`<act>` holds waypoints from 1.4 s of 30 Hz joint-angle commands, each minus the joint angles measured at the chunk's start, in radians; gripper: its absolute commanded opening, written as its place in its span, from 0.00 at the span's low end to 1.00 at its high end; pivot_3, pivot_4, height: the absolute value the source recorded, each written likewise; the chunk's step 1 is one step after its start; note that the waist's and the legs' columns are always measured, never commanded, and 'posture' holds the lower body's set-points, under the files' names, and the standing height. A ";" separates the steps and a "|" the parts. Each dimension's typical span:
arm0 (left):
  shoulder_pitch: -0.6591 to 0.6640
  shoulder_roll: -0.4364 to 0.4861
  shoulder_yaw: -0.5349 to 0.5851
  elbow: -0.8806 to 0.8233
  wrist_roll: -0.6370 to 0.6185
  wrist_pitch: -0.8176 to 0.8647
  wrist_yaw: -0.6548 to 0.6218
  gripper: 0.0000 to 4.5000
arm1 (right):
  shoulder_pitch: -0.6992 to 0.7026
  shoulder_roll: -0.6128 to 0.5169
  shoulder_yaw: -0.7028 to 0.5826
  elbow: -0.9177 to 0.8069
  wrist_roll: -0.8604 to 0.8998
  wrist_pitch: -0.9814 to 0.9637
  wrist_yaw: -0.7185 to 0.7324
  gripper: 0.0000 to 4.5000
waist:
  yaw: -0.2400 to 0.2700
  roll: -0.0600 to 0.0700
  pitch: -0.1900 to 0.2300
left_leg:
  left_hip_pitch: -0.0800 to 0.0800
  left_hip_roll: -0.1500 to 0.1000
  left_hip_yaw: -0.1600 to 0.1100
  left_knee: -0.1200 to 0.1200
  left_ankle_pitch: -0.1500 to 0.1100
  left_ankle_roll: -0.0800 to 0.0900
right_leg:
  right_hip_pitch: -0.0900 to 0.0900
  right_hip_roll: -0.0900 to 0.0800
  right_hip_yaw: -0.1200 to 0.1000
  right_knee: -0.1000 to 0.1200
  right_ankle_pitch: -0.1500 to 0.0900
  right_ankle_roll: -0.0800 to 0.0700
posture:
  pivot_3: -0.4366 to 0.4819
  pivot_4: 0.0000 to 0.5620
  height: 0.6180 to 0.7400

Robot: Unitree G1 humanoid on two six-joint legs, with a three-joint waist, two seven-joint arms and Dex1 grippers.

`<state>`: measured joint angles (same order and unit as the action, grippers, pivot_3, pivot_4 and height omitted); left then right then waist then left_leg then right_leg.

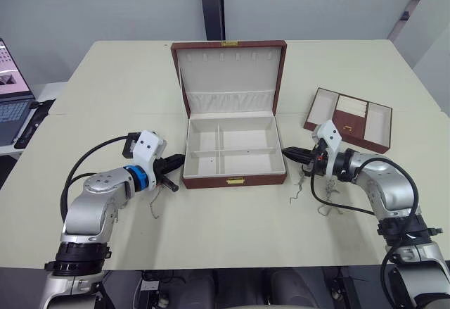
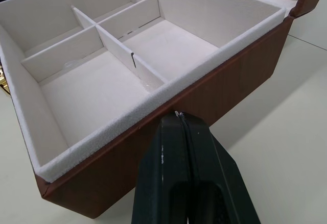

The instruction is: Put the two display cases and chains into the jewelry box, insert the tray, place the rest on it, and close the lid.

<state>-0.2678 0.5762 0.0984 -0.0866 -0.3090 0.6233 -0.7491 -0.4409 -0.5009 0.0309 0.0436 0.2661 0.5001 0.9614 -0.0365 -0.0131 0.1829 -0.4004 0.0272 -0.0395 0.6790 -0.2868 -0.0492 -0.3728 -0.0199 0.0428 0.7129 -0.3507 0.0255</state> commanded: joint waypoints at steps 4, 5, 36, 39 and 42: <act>-0.005 -0.010 -0.030 -0.044 -0.036 -0.017 -0.041 0.00 | 0.001 0.017 0.036 -0.041 0.029 -0.001 0.021 0.00 | 0.000 0.000 0.000 | 0.000 0.000 0.000 0.000 0.000 0.000 | 0.000 0.000 0.000 0.000 0.000 0.000 | 0.48 0.27 1.00; -0.005 -0.008 -0.029 -0.042 -0.036 -0.019 -0.042 0.00 | 0.002 0.016 0.036 -0.042 0.029 0.000 0.021 0.00 | 0.000 0.000 0.000 | 0.000 0.000 0.000 0.000 0.000 0.000 | 0.000 0.000 0.000 0.000 0.000 0.000 | 0.48 0.27 1.00; 0.334 0.434 0.525 0.168 -0.099 -0.142 -0.272 0.84 | 0.129 -0.518 -0.309 0.218 0.140 -0.127 0.325 0.75 | 0.002 0.000 0.001 | 0.001 0.000 0.001 -0.002 -0.001 0.001 | 0.000 0.000 0.000 -0.001 0.000 0.000 | 0.48 0.27 1.00; 0.379 0.477 0.569 0.206 -0.080 -0.166 -0.302 1.00 | 0.142 -0.583 -0.295 0.292 0.107 -0.172 0.376 0.98 | 0.002 0.000 0.001 | 0.001 0.001 0.001 -0.002 0.000 0.001 | 0.001 0.000 0.000 -0.001 0.000 0.000 | 0.48 0.27 1.00; 0.415 0.507 0.602 0.240 -0.069 -0.184 -0.326 1.00 | 0.158 -0.622 -0.287 0.332 0.087 -0.201 0.414 0.99 | 0.001 0.000 0.001 | 0.002 0.000 0.002 -0.002 -0.001 0.001 | 0.001 0.000 0.001 -0.002 0.000 0.000 | 0.48 0.27 1.00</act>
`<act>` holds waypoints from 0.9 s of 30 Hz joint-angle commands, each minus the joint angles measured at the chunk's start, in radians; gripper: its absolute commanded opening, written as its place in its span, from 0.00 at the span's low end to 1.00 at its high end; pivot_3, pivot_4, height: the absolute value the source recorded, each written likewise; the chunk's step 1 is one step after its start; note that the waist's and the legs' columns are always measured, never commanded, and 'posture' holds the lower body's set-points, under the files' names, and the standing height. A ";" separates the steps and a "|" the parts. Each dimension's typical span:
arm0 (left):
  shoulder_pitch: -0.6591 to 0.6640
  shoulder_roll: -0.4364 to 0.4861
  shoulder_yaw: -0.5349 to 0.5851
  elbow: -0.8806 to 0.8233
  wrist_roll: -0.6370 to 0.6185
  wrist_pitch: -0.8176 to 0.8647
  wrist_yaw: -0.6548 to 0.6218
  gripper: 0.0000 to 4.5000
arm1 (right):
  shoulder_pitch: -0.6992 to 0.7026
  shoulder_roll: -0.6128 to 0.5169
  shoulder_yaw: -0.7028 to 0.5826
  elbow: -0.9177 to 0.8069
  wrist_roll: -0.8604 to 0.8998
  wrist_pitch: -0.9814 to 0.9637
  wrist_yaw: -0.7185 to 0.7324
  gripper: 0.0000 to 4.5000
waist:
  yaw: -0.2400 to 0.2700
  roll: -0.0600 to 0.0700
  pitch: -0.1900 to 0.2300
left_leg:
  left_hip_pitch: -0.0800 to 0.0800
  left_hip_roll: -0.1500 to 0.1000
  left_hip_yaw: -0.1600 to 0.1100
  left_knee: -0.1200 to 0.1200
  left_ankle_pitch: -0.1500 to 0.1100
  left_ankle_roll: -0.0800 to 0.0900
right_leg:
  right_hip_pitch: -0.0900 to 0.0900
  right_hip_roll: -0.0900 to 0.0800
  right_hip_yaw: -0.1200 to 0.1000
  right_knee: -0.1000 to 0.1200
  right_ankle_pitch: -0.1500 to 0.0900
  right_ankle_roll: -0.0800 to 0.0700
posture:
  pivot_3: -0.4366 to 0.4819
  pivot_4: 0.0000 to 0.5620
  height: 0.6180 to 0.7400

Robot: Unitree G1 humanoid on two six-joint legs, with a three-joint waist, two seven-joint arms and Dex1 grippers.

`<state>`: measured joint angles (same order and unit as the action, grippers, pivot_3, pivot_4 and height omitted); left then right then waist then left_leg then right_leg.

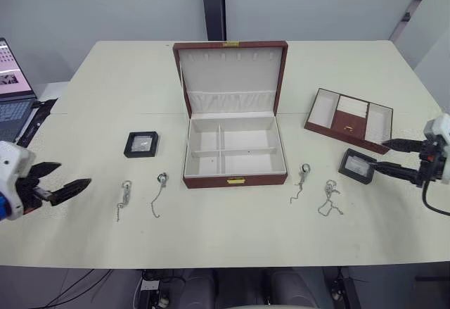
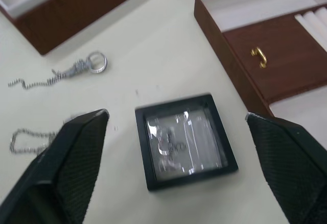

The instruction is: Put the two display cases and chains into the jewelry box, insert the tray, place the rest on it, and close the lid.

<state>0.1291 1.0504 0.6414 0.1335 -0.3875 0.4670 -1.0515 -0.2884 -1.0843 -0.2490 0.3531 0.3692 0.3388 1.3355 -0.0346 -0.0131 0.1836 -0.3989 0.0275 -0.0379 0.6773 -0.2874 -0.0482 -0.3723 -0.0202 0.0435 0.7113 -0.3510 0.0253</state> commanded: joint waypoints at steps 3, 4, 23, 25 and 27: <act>0.046 0.045 0.075 0.033 0.017 -0.038 -0.040 1.00 | 0.023 -0.048 -0.004 0.033 -0.032 -0.059 0.053 0.99 | -0.001 0.000 0.000 | 0.000 0.001 0.000 0.000 0.000 0.000 | 0.000 0.000 0.000 0.000 0.000 0.000 | 0.48 0.27 1.00; 0.051 0.047 0.078 0.034 0.020 -0.041 -0.042 1.00 | 0.026 -0.048 -0.005 0.035 -0.036 -0.062 0.054 0.99 | -0.002 0.000 0.000 | 0.000 0.001 0.000 0.000 0.000 0.000 | 0.000 0.000 0.000 0.000 0.000 0.000 | 0.48 0.27 1.00; 0.049 0.033 0.048 0.057 0.033 -0.088 -0.036 1.00 | 0.063 -0.040 -0.016 0.015 -0.025 -0.056 0.053 0.99 | -0.002 0.000 0.000 | 0.000 0.001 0.001 0.000 0.000 0.000 | 0.000 0.000 0.000 0.001 0.000 0.000 | 0.48 0.27 1.00; 0.063 0.004 0.074 0.024 0.019 -0.093 -0.027 1.00 | 0.066 -0.034 -0.039 -0.043 0.017 -0.014 0.056 0.99 | -0.002 0.000 0.000 | 0.000 0.001 0.001 0.000 0.000 0.000 | 0.000 0.000 0.000 0.001 0.000 0.000 | 0.48 0.27 1.00; 0.085 -0.025 0.098 -0.019 0.001 -0.081 -0.018 1.00 | 0.065 -0.025 -0.055 -0.097 0.055 0.025 0.051 0.99 | -0.002 0.000 0.000 | 0.000 0.001 0.001 0.000 0.000 0.000 | 0.000 0.000 0.001 0.001 0.000 0.000 | 0.48 0.27 1.00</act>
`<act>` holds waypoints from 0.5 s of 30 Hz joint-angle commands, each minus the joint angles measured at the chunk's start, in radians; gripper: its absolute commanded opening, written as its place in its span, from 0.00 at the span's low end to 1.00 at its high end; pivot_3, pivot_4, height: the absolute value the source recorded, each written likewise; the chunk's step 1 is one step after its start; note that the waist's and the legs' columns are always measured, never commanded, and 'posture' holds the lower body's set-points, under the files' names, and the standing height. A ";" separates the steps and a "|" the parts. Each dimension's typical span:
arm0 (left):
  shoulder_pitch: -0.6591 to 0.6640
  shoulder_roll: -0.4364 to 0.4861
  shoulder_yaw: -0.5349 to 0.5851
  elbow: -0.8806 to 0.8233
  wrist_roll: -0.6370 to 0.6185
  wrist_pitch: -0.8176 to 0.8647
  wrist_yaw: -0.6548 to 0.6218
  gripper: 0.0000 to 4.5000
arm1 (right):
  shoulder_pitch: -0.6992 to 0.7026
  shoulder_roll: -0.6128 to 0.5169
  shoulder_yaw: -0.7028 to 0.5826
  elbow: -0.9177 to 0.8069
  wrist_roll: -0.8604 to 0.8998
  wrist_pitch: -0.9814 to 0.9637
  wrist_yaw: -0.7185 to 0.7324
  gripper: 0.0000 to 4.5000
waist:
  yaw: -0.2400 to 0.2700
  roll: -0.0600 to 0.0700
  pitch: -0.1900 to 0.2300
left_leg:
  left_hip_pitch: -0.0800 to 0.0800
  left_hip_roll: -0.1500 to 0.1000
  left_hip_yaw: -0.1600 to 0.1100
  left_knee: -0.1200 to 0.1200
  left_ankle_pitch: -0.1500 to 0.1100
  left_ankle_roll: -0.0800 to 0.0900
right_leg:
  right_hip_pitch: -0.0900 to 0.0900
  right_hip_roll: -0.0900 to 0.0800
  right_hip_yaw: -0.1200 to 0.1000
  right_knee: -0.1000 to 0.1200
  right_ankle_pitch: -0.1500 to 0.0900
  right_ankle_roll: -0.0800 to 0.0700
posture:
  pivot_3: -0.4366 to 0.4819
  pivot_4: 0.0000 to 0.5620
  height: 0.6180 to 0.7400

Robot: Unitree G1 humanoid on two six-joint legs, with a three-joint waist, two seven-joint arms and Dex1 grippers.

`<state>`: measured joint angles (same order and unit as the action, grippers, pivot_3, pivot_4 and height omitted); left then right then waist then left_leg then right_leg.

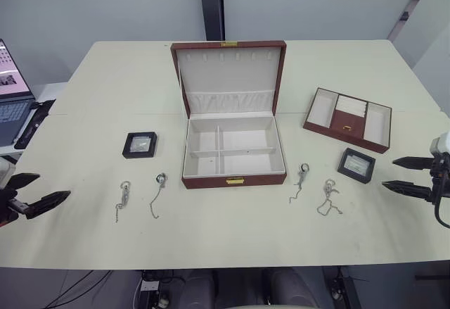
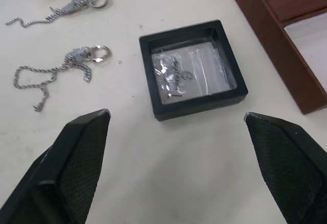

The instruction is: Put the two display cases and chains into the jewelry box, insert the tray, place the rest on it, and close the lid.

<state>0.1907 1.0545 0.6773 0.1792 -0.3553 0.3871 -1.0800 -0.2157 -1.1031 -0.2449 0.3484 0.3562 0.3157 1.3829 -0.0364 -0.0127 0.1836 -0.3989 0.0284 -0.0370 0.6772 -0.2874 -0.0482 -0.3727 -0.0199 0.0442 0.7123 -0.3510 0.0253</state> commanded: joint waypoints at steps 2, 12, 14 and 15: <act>0.073 -0.095 0.099 -0.140 -0.052 0.001 0.030 1.00 | -0.022 0.030 -0.057 -0.212 0.135 0.102 -0.013 0.99 | -0.006 0.000 0.000 | 0.000 0.000 0.000 0.000 0.000 0.000 | 0.000 0.000 0.000 0.000 0.000 0.000 | 0.48 0.27 1.00; 0.168 -0.412 0.108 -0.472 -0.135 0.031 0.265 1.00 | -0.203 0.230 0.107 -0.578 0.291 0.240 -0.119 0.99 | -0.006 -0.002 -0.001 | -0.001 0.000 -0.004 0.001 0.000 0.000 | 0.001 0.000 0.000 -0.001 0.000 0.000 | 0.48 0.27 1.00; 0.179 -0.476 0.070 -0.506 -0.115 0.016 0.320 1.00 | -0.235 0.263 0.141 -0.599 0.297 0.248 -0.130 0.99 | 0.000 -0.002 -0.001 | -0.001 0.000 -0.005 0.001 0.000 0.000 | 0.002 0.000 0.000 -0.001 0.000 0.000 | 0.48 0.27 1.00; 0.181 -0.506 0.049 -0.516 -0.106 0.007 0.345 1.00 | -0.245 0.273 0.157 -0.607 0.296 0.248 -0.130 0.99 | 0.003 -0.002 -0.001 | -0.001 0.000 -0.004 0.001 0.000 0.000 | 0.002 0.000 0.000 -0.001 0.000 0.000 | 0.48 0.27 1.00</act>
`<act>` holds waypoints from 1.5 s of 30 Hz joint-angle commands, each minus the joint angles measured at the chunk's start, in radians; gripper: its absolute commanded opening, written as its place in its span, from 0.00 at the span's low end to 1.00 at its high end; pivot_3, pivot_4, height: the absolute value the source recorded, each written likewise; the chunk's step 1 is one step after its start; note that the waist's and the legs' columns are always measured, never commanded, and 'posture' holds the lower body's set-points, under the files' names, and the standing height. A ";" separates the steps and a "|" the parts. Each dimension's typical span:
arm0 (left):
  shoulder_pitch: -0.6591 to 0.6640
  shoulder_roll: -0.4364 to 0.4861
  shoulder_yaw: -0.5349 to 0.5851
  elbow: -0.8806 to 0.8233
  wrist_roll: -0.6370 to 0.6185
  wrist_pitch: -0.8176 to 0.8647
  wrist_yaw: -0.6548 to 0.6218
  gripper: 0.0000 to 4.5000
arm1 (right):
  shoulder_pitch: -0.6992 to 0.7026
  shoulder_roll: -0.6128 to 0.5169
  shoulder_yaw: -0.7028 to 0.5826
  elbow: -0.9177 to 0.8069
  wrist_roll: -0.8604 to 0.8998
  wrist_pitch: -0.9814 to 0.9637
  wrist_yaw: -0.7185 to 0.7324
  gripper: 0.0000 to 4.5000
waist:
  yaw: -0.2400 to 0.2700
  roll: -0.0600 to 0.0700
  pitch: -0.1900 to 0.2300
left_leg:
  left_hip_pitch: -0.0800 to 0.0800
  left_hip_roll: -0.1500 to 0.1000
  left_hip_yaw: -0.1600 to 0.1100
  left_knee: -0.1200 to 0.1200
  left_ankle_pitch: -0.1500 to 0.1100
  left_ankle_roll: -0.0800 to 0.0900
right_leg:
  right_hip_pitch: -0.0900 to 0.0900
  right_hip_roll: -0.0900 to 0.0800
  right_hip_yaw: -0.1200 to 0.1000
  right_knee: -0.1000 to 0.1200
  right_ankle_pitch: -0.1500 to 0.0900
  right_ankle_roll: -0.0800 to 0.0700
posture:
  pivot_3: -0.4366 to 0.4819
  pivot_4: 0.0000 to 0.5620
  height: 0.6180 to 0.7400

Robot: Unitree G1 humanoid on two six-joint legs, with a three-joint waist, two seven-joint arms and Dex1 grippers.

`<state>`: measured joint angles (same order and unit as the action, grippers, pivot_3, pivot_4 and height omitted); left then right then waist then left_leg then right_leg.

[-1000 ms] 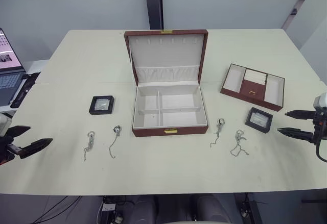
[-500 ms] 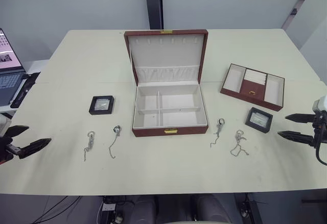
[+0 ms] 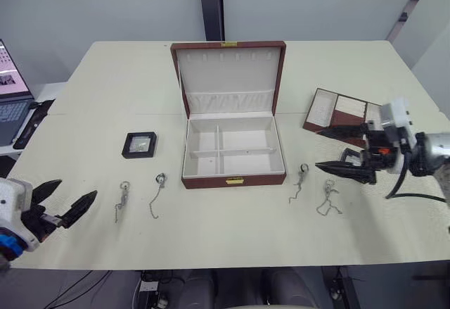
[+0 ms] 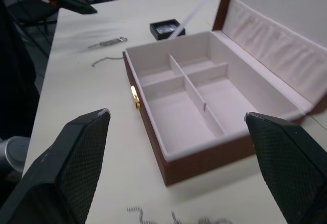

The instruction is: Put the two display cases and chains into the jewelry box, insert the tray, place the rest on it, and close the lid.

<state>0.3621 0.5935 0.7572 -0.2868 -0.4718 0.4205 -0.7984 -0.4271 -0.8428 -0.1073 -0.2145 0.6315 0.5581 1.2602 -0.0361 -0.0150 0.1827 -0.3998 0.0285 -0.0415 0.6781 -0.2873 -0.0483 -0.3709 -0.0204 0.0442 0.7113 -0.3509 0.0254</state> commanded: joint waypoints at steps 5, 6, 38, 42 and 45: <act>0.012 -0.161 -0.120 -0.079 0.056 -0.074 0.174 1.00 | -0.073 0.032 0.075 -0.054 -0.004 -0.020 0.002 0.99 | 0.005 -0.002 -0.001 | 0.000 0.000 -0.001 0.001 0.000 0.000 | 0.001 0.000 0.000 0.000 0.000 0.000 | 0.48 0.27 1.00; 0.015 -0.177 -0.137 -0.087 0.058 -0.081 0.186 1.00 | -0.080 0.034 0.082 -0.053 -0.005 -0.022 0.004 0.99 | 0.005 -0.002 -0.001 | 0.000 -0.001 -0.001 0.001 0.000 0.000 | 0.001 0.000 0.000 0.000 0.000 0.000 | 0.48 0.27 1.00; -0.067 -0.211 -0.339 0.093 0.114 -0.085 0.309 0.67 | -0.046 0.024 0.086 -0.078 -0.003 -0.012 -0.008 1.00 | 0.007 0.000 -0.002 | 0.001 -0.001 0.000 0.001 0.000 0.000 | 0.002 0.000 -0.002 0.000 0.000 0.000 | 0.48 0.27 1.00; -0.062 -0.212 -0.339 0.087 0.107 -0.085 0.309 0.41 | -0.037 0.015 0.077 -0.073 -0.004 -0.017 -0.005 1.00 | 0.007 0.000 -0.002 | 0.001 -0.001 0.000 0.000 0.000 0.000 | 0.002 0.000 -0.001 -0.001 0.000 0.000 | 0.48 0.27 1.00; -0.062 -0.211 -0.339 0.086 0.103 -0.084 0.309 0.21 | -0.036 0.013 0.075 -0.071 -0.005 -0.019 -0.005 1.00 | 0.007 0.000 -0.002 | 0.001 -0.001 0.000 0.000 0.000 0.000 | 0.002 0.000 -0.001 -0.001 0.000 0.000 | 0.48 0.27 1.00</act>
<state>0.2766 0.3832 0.4472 -0.2153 -0.3636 0.3173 -0.4731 -0.4555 -0.8169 0.0080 -0.2603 0.6131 0.5535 1.2572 -0.0291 -0.0146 0.1804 -0.3985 0.0271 -0.0417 0.6785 -0.2873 -0.0483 -0.3689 -0.0205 0.0428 0.7108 -0.3509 0.0254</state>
